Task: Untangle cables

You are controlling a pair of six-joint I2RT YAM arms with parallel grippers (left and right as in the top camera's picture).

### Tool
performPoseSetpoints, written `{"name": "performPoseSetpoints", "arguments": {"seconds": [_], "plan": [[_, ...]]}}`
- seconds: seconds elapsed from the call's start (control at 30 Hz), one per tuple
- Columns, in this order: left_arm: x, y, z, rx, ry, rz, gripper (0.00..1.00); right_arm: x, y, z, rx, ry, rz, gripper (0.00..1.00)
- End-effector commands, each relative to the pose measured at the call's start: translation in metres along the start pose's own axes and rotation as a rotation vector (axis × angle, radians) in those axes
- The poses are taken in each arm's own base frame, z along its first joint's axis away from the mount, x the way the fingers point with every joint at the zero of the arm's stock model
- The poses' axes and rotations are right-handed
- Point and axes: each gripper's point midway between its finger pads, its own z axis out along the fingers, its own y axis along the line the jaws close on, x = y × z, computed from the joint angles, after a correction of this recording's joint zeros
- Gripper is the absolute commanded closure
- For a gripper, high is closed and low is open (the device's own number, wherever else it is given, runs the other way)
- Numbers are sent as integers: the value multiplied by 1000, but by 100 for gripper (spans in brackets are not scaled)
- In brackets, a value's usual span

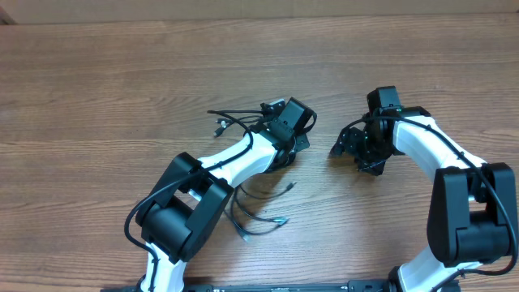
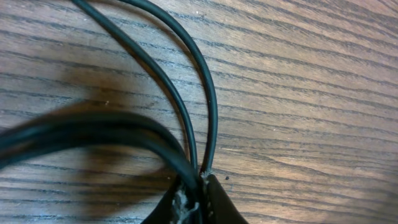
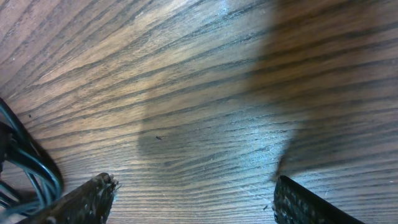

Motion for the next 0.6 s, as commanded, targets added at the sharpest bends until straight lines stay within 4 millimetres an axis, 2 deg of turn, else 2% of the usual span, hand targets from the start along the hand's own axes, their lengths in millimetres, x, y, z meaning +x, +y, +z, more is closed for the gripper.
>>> {"name": "performPoseSetpoints", "arguments": {"seconds": [0.0,0.13,0.27,0.4,0.47,0.57], "plan": [[-1,5,4,-11,1,18,96,-5,5,-2,-3,-14,-15,20],[-3,-8,-3,60,32,109,96,-4,4,-2,0,-8,-17,20],[-7,-26,-20,203,98,197,96,-1,3,-2,5,0,-45,20],[-8,-30,-37,340,196,270,96,0,1,-2,6,12,-50,19],[-5,-26,-46,419,275,288,96,3,5,-2,-21,26,-49,16],[-9,-25,-70,640,357,384,96,13,24,-4,-137,80,-83,12]]}}
